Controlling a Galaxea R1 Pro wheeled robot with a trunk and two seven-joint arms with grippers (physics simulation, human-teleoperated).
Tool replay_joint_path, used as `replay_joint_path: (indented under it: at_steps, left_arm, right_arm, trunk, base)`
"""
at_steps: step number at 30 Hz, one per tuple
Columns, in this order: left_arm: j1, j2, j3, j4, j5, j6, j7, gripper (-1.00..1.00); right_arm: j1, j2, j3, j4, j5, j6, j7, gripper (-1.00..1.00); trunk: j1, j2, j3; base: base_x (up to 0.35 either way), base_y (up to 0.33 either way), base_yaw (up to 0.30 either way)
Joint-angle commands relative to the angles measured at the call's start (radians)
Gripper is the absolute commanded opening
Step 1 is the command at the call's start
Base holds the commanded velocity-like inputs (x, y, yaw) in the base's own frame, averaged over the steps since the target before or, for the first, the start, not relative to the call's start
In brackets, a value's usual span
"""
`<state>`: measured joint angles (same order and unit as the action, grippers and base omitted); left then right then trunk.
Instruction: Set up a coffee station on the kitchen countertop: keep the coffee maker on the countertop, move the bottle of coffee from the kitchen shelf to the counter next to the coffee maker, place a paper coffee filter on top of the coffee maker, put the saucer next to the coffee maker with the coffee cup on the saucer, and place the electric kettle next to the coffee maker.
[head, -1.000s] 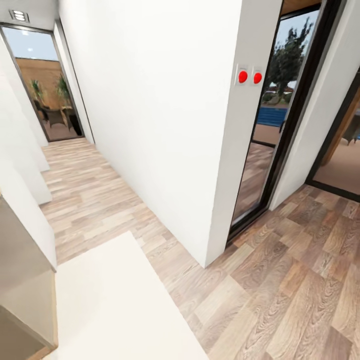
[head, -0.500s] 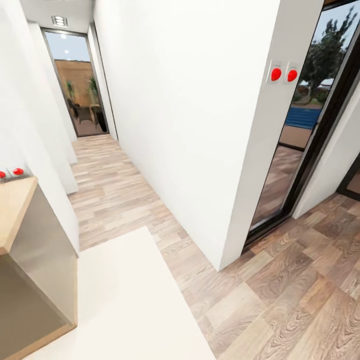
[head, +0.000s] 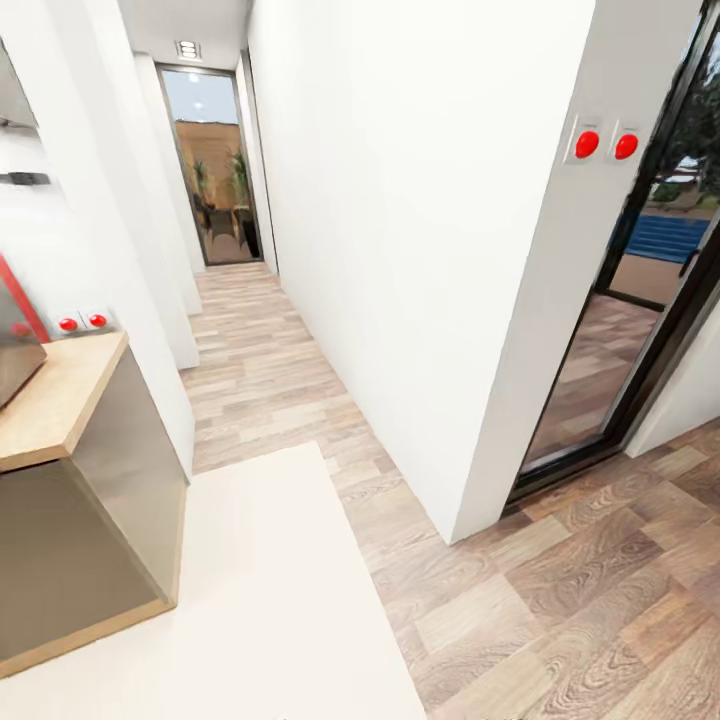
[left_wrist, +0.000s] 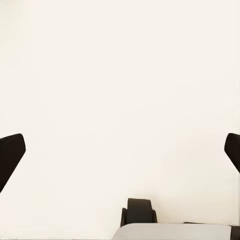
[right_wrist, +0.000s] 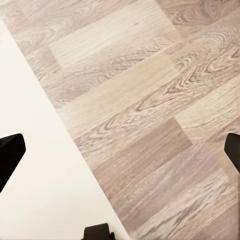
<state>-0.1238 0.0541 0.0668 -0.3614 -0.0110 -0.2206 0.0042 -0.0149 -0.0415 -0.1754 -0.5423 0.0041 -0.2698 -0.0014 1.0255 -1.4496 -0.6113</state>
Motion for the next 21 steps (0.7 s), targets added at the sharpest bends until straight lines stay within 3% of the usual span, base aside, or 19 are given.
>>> replay_joint_path:
  at_steps: [1, 6, 21]
  left_arm:
    - [-0.001, 0.0, 0.002, 0.001, -0.001, -0.003, 0.0, 1.0]
    - [-0.001, 0.001, 0.003, 0.001, -0.001, -0.003, 0.002, 1.0]
    - [0.0, 0.001, 0.004, 0.001, 0.0, -0.003, 0.001, 1.0]
  right_arm:
    - [0.0, 0.0, -0.001, 0.001, 0.0, -0.003, 0.0, 1.0]
    - [0.0, 0.0, -0.001, 0.001, 0.0, -0.003, 0.0, 1.0]
    - [0.0, 0.0, -0.001, 0.001, 0.0, -0.003, 0.0, 1.0]
  trunk:
    - [-0.001, 0.0, -0.001]
    - [-0.001, 0.0, -0.003]
    - [-0.001, 0.0, -0.009]
  base:
    - [-0.223, -0.2, 0.271]
    - [-0.158, -0.115, 0.271]
    - [-0.009, -0.006, 0.271]
